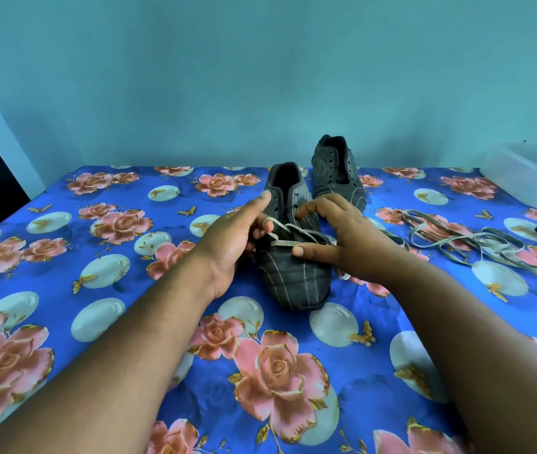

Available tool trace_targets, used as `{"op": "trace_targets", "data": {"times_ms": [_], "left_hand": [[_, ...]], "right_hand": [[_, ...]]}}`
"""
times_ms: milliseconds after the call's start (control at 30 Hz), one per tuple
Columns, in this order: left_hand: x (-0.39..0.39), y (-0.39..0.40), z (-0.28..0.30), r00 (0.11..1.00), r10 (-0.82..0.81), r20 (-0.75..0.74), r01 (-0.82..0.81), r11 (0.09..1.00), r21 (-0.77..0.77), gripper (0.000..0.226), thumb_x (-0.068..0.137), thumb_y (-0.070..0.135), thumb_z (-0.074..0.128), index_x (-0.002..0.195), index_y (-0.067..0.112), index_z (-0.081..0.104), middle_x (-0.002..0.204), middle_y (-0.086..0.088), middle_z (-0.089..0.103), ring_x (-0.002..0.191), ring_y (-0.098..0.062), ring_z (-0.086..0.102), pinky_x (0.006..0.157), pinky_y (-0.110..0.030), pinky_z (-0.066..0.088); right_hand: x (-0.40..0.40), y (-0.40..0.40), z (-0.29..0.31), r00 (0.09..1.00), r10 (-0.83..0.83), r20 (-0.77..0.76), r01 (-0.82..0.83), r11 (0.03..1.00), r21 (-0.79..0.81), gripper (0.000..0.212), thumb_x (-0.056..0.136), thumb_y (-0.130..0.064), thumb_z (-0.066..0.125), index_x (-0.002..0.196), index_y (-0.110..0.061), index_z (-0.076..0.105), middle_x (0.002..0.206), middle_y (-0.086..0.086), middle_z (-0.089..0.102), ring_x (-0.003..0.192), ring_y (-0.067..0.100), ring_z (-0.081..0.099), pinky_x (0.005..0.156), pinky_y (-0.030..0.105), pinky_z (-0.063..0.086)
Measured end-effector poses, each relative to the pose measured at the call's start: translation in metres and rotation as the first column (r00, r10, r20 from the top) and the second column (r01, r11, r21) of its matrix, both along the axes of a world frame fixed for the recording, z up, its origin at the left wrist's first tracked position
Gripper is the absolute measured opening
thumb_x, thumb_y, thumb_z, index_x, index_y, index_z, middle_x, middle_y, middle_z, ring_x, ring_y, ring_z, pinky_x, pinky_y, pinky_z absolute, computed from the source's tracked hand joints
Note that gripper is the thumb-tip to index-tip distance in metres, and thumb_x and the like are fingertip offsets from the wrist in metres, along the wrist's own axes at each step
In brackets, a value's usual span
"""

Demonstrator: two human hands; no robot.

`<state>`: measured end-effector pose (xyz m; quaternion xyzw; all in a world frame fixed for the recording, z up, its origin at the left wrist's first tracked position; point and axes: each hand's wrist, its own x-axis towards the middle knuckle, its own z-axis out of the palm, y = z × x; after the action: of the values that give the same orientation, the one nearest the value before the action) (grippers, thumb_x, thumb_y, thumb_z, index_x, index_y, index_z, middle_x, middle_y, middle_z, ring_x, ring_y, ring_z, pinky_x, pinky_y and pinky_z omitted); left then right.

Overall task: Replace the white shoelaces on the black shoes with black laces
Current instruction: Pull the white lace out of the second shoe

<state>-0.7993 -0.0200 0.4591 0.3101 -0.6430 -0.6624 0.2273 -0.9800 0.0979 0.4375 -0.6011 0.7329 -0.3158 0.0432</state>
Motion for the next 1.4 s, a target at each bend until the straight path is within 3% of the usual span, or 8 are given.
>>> {"op": "trace_targets", "data": {"times_ms": [167, 400, 667, 833, 1033, 1167, 1300, 1400], "left_hand": [[-0.002, 0.000, -0.007, 0.999, 0.011, 0.043, -0.001, 0.974, -0.227, 0.025, 0.091, 0.042, 0.071, 0.080, 0.021, 0.078, 0.082, 0.016, 0.067, 0.073, 0.004, 0.057, 0.071, -0.023, 0.038], [-0.004, -0.004, -0.003, 0.978, 0.122, -0.167, -0.108, 0.990, 0.088, 0.033, 0.088, 0.038, 0.064, 0.057, 0.026, 0.061, 0.066, 0.009, 0.047, 0.054, -0.009, 0.038, 0.060, -0.030, 0.027], [0.001, -0.014, -0.006, 0.987, 0.154, 0.050, -0.142, 0.971, -0.194, 0.037, 0.084, 0.047, 0.078, 0.088, 0.010, 0.073, 0.053, 0.008, 0.036, 0.041, -0.006, 0.035, 0.068, -0.036, 0.044], [0.004, -0.019, -0.008, 0.986, 0.145, 0.080, -0.121, 0.960, -0.252, 0.020, 0.091, 0.035, 0.075, 0.091, 0.015, 0.075, 0.096, 0.008, 0.072, 0.055, -0.012, 0.049, 0.062, -0.030, 0.054], [0.004, -0.028, -0.008, 0.959, 0.272, 0.078, -0.248, 0.941, -0.230, 0.018, 0.098, 0.029, 0.066, 0.087, 0.016, 0.071, 0.063, 0.000, 0.047, 0.059, -0.030, 0.062, 0.061, -0.044, 0.060], [0.001, -0.024, -0.012, 0.957, 0.281, 0.071, -0.217, 0.858, -0.466, 0.030, 0.100, 0.049, 0.056, 0.095, 0.021, 0.064, 0.070, 0.012, 0.054, 0.060, -0.015, 0.060, 0.049, -0.030, 0.054], [0.002, -0.023, -0.016, 0.988, 0.155, -0.009, -0.113, 0.681, -0.724, 0.044, 0.083, 0.079, 0.053, 0.096, 0.038, 0.065, 0.102, 0.020, 0.055, 0.103, -0.016, 0.059, 0.080, -0.056, 0.056], [-0.002, -0.016, -0.019, 0.991, 0.129, 0.034, -0.049, 0.592, -0.805, 0.040, 0.077, 0.079, 0.058, 0.078, 0.040, 0.063, 0.092, 0.013, 0.060, 0.095, -0.014, 0.058, 0.087, -0.049, 0.051]], "right_hand": [[0.000, 0.000, -0.001, 1.000, -0.001, -0.001, 0.001, 1.000, 0.001, 0.082, 0.060, -0.099, 0.047, 0.121, -0.046, 0.051, 0.125, -0.018, 0.044, 0.123, 0.015, 0.049, 0.107, 0.051, 0.041], [0.002, 0.000, 0.001, 1.000, -0.011, 0.022, 0.011, 1.000, 0.007, 0.077, 0.061, -0.091, 0.055, 0.123, -0.045, 0.052, 0.125, -0.019, 0.044, 0.124, 0.015, 0.048, 0.109, 0.050, 0.040], [0.002, 0.001, 0.000, 1.000, -0.010, 0.021, 0.010, 1.000, 0.018, 0.073, 0.063, -0.092, 0.055, 0.120, -0.046, 0.052, 0.128, -0.016, 0.045, 0.126, 0.016, 0.046, 0.110, 0.050, 0.039], [0.002, 0.001, 0.000, 1.000, -0.009, 0.026, 0.009, 1.000, 0.012, 0.075, 0.061, -0.093, 0.055, 0.120, -0.046, 0.052, 0.127, -0.018, 0.045, 0.124, 0.014, 0.047, 0.110, 0.049, 0.039], [0.004, 0.002, 0.002, 0.999, -0.026, 0.033, 0.025, 1.000, 0.017, 0.074, 0.061, -0.091, 0.055, 0.120, -0.046, 0.052, 0.128, -0.016, 0.045, 0.125, 0.016, 0.047, 0.110, 0.049, 0.039], [0.003, 0.002, 0.001, 0.999, -0.020, 0.025, 0.020, 1.000, 0.020, 0.075, 0.059, -0.093, 0.054, 0.119, -0.047, 0.052, 0.127, -0.016, 0.045, 0.124, 0.016, 0.047, 0.109, 0.049, 0.040], [0.002, 0.000, -0.001, 1.000, -0.022, 0.015, 0.022, 1.000, 0.017, 0.075, 0.059, -0.095, 0.053, 0.118, -0.049, 0.050, 0.126, -0.017, 0.045, 0.123, 0.016, 0.048, 0.108, 0.050, 0.041], [0.002, 0.001, 0.000, 1.000, -0.020, 0.007, 0.020, 1.000, 0.011, 0.077, 0.060, -0.094, 0.052, 0.120, -0.046, 0.052, 0.127, -0.015, 0.046, 0.123, 0.016, 0.048, 0.107, 0.050, 0.041]]}}
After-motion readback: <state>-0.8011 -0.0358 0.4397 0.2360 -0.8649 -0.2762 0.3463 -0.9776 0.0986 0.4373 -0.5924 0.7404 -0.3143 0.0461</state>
